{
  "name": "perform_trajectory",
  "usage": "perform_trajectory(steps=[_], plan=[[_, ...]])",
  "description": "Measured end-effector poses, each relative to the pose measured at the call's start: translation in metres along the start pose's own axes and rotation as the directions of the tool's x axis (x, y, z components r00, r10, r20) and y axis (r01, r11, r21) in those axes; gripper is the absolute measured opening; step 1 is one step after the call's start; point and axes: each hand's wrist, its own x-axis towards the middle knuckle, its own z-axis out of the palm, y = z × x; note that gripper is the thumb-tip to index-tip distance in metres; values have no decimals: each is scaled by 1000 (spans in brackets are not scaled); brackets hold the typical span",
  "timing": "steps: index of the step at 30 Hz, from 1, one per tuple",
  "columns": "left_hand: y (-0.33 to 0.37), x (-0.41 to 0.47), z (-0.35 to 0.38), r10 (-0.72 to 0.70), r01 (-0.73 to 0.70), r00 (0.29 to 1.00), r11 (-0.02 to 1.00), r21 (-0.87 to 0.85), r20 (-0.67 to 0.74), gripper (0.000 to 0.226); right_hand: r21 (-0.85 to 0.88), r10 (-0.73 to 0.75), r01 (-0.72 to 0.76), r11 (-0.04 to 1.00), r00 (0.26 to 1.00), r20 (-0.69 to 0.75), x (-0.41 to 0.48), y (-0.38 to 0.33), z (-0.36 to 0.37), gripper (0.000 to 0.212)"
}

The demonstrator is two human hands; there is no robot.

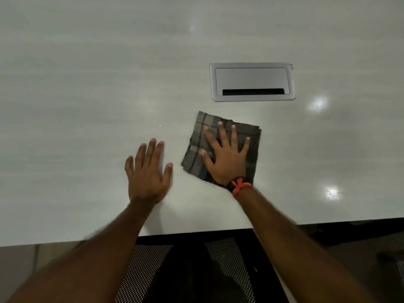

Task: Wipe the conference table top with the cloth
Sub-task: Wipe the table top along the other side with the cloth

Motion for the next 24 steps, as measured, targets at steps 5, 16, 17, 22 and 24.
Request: perform_trajectory(steps=[5, 16, 17, 22, 24], plan=[[2, 0, 0, -12, 12, 1000, 1000, 5, -28, 64, 90, 475, -468, 879, 877, -79, 60, 97, -28, 71], [4, 1, -4, -18, 18, 1000, 1000, -3, -6, 65, 3, -51, 52, 999, 998, -34, 50, 19, -9, 72], [4, 1, -4, -23, 23, 1000, 1000, -1, -10, 65, 21, 73, -71, 997, 994, -87, 57, 46, -14, 72], [4, 1, -3, -16, 16, 1000, 1000, 4, -21, 65, 108, 574, -565, 818, 816, -71, 76, 138, -39, 74], [3, 2, -3, -18, 18, 1000, 1000, 0, -14, 65, 124, 626, -614, 780, 773, -107, 78, 116, -35, 76]])
